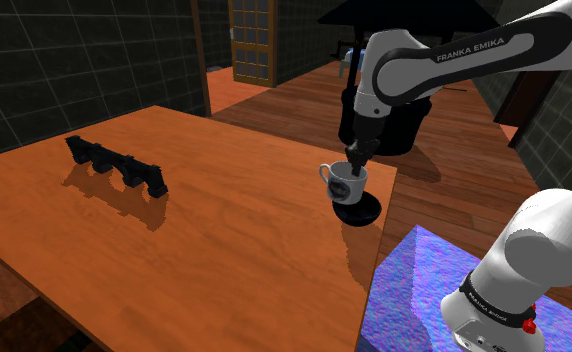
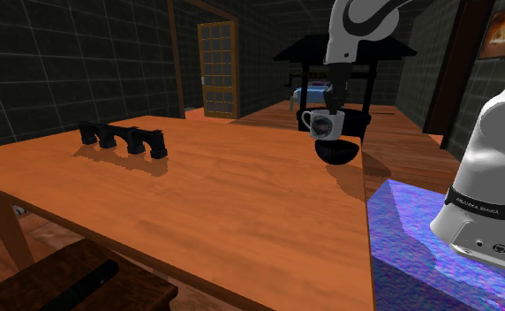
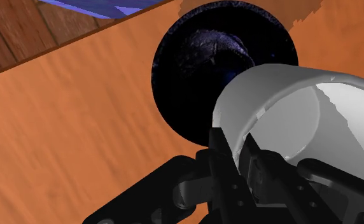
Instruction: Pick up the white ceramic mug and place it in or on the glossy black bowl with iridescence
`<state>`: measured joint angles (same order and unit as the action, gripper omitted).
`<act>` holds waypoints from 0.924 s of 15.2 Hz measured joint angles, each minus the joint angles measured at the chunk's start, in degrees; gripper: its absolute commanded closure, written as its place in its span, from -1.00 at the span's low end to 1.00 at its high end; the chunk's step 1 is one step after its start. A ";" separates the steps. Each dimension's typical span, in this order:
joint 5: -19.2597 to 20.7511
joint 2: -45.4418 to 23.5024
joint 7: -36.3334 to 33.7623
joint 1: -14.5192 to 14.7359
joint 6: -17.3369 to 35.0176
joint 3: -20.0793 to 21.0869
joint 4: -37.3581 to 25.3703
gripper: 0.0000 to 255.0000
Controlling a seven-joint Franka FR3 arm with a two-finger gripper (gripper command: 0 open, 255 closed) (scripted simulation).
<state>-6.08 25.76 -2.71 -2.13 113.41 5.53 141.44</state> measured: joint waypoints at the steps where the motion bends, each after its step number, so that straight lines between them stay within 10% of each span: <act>1: 0.00 0.00 0.00 0.00 0.01 0.00 0.01 1.00; 2: 0.00 0.00 0.01 0.00 0.02 0.00 0.02 -1.00; 14: 0.47 1.33 0.05 -0.30 -7.06 -0.60 -5.79 -1.00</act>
<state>-5.61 27.09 -2.66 -2.43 106.34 4.93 135.65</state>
